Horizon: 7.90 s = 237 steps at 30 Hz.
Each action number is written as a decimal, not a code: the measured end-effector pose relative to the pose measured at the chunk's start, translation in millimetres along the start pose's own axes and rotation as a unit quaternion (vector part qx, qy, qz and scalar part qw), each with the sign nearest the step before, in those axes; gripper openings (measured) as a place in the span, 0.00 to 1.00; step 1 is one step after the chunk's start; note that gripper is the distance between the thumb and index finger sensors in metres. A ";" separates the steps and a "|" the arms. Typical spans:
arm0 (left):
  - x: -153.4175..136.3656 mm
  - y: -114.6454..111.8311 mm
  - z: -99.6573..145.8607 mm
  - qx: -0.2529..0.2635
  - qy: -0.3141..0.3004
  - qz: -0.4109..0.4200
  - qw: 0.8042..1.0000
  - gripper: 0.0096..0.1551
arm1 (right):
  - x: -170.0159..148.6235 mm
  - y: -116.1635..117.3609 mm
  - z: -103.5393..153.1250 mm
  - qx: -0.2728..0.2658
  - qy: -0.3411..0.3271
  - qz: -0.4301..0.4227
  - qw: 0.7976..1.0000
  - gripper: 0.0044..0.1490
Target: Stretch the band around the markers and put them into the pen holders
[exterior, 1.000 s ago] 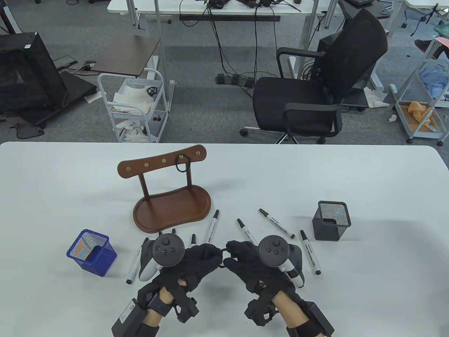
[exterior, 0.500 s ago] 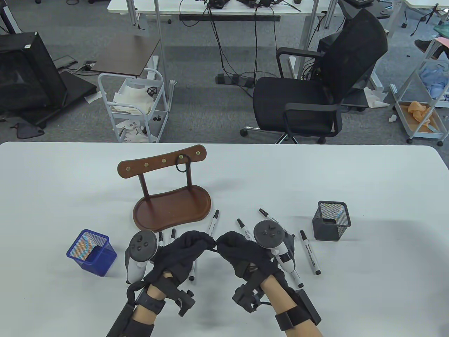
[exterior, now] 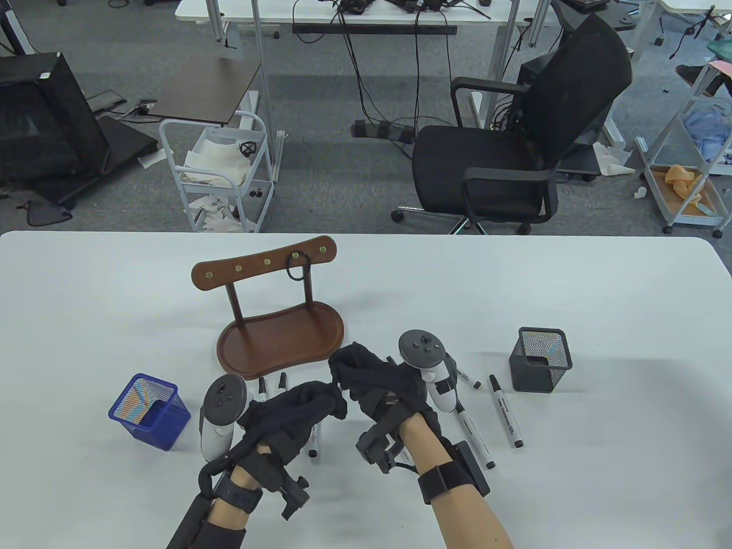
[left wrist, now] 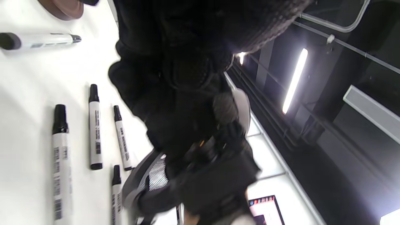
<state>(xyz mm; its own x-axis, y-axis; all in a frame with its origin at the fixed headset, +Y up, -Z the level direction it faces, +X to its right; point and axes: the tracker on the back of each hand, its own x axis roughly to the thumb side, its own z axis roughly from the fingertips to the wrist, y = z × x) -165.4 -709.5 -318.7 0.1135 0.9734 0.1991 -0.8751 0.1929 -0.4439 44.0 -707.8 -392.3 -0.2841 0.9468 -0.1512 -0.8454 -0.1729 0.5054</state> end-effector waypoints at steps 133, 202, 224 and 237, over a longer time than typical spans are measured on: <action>-5.5 10.3 -1.3 -0.001 0.047 -0.200 0.979 0.42 | -79.5 -145.8 90.6 -0.313 0.343 0.489 0.739 0.29; -5.7 12.0 -0.6 -0.006 0.052 -0.189 0.981 0.41 | -32.1 -123.0 -7.4 -0.199 0.338 0.430 0.813 0.42; -5.0 14.8 0.9 0.003 0.047 -0.183 0.982 0.41 | -58.3 -122.5 -27.7 -0.167 0.373 0.440 0.799 0.32; -5.3 17.4 1.6 0.007 0.047 -0.177 0.983 0.41 | -57.0 -119.4 -31.0 -0.159 0.359 0.475 0.787 0.31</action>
<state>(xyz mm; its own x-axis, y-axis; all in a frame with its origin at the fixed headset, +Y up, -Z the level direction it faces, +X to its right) -182.0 -711.5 -326.0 0.4549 0.8524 0.2578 -0.7792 0.5211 -0.3483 147.1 -749.5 -470.4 -0.9430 -0.0289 -0.3315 -0.1345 -0.8781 0.4591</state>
